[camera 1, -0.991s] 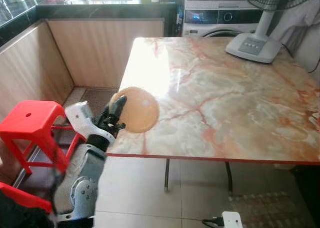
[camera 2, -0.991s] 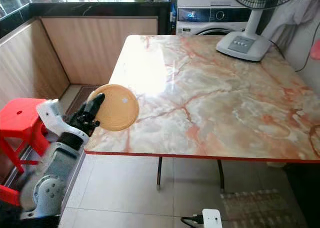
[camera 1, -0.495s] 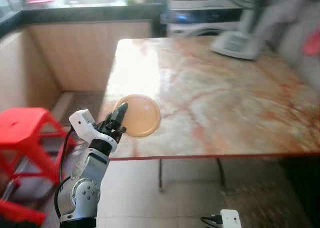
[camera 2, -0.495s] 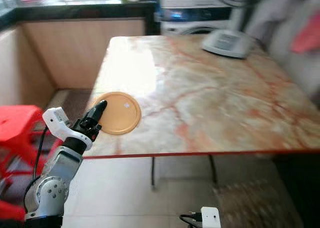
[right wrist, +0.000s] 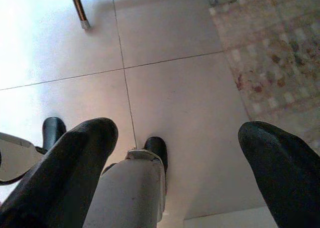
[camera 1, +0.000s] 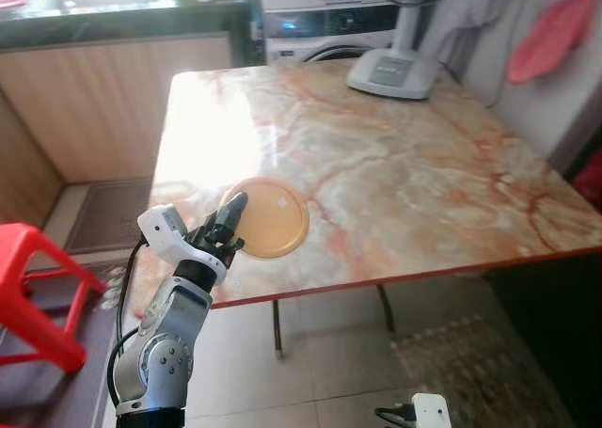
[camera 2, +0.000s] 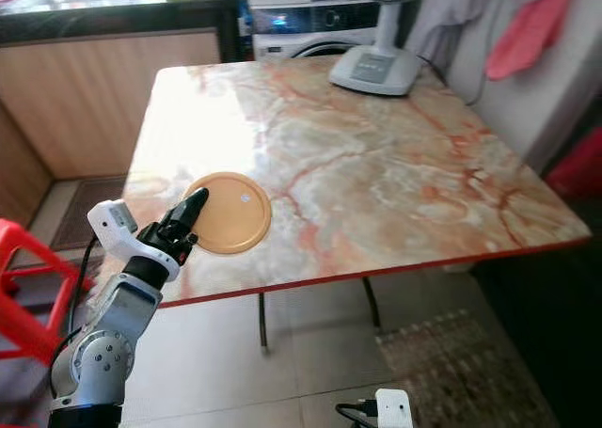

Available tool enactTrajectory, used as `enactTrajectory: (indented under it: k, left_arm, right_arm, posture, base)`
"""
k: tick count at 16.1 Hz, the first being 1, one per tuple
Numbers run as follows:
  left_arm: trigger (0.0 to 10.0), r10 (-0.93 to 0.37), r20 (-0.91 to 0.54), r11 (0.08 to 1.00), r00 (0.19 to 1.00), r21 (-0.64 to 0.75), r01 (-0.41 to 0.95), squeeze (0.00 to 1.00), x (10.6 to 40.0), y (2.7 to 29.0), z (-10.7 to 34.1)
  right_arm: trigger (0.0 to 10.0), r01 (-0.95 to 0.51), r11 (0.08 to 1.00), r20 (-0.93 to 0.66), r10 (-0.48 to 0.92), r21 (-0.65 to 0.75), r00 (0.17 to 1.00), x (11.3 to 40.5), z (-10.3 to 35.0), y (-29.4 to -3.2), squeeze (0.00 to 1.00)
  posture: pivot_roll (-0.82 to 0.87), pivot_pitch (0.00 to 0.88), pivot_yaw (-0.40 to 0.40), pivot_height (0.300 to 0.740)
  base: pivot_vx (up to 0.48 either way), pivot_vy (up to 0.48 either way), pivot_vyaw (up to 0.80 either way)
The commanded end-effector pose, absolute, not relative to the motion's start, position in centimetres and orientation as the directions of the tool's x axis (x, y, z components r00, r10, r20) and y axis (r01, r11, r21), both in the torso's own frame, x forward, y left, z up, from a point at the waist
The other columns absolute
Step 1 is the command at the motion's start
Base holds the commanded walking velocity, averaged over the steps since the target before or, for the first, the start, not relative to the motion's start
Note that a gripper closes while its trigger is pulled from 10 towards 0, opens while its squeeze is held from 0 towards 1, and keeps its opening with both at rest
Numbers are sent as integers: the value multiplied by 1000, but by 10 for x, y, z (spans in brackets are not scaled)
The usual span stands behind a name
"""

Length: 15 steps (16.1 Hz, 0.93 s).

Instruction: Restocking fridge

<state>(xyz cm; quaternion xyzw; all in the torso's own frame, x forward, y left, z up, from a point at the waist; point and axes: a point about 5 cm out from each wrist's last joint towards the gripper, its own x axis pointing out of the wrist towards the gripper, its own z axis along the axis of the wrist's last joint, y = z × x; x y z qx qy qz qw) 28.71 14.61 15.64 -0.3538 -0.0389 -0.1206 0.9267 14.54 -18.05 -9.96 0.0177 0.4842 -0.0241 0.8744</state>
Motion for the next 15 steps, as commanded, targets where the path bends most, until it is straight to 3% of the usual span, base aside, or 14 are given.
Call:
enactTrajectory:
  k: [1,5,7,15]
  left_arm:
    - [10000,-207,161,726,965,-636,262,0,289,144,159]
    - [10000,-221,144,722,965,-640,261,0,290,139,157]
    - [10000,-224,142,724,964,-638,263,0,291,138,157]
    - [10000,-236,137,738,962,-619,269,0,293,135,155]
  right_arm:
    - [10000,66,998,-858,-22,14,513,141,-101,-179,0]
    - [10000,64,998,-862,-20,15,506,140,-102,-180,0]
    - [10000,68,998,-865,-25,11,501,138,-102,-182,0]
    - [10000,56,998,-871,-17,12,491,136,-103,-181,0]
  posture:
    - [32,0,27,740]
    - [33,0,24,740]
    - [31,0,26,740]
    - [33,0,29,740]
  base:
    - [0,0,-788]
    - [0,0,-783]
    - [0,480,-788]
    - [0,0,-788]
